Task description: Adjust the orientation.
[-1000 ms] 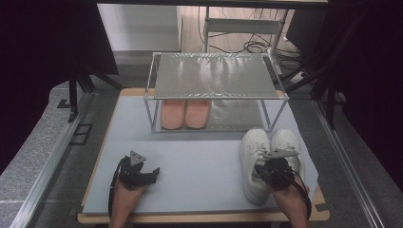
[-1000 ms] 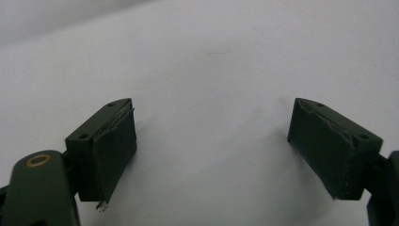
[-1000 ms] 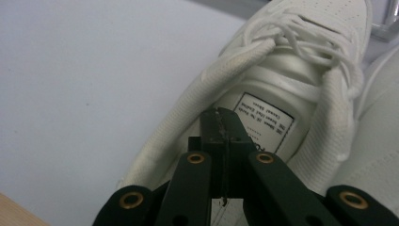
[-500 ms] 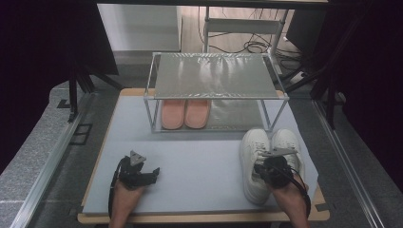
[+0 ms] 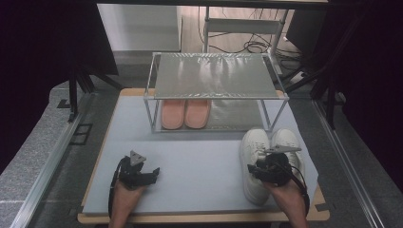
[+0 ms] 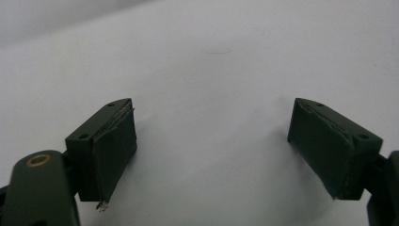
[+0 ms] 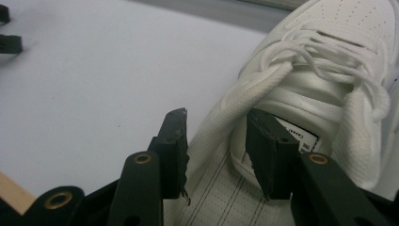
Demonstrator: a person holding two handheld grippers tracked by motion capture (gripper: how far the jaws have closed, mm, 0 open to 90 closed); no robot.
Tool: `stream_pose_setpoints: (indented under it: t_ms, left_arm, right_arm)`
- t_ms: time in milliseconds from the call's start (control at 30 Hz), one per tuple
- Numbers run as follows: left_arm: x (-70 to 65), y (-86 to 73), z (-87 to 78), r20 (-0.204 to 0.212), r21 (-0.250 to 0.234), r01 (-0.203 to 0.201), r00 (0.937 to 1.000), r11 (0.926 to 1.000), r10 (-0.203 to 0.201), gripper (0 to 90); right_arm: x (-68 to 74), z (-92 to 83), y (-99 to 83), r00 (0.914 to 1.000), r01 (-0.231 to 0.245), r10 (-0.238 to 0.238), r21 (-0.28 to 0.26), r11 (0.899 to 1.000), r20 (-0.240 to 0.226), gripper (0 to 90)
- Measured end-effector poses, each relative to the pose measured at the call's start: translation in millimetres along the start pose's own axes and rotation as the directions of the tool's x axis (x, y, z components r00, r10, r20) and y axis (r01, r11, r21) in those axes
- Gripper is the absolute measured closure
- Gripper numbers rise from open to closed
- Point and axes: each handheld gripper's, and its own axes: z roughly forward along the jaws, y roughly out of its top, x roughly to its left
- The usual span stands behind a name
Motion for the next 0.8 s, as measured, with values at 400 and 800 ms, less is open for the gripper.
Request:
stream_pose_setpoints:
  t_ms: [400,800]
  left_arm:
    - [0.0,0.0,0.0,0.000,0.000,0.000,1.0000,1.0000,0.000,16.0]
    - [0.0,0.0,0.0,0.000,0.000,0.000,1.0000,1.0000,0.000,16.0]
  right_arm:
    - [6.2,8.0,1.0,0.9981,0.041,-0.043,-0.027,0.999,-0.045,81.9]
    - [47.7,31.5,19.6,0.9571,0.234,-0.235,-0.022,0.972,-0.170,82.6]
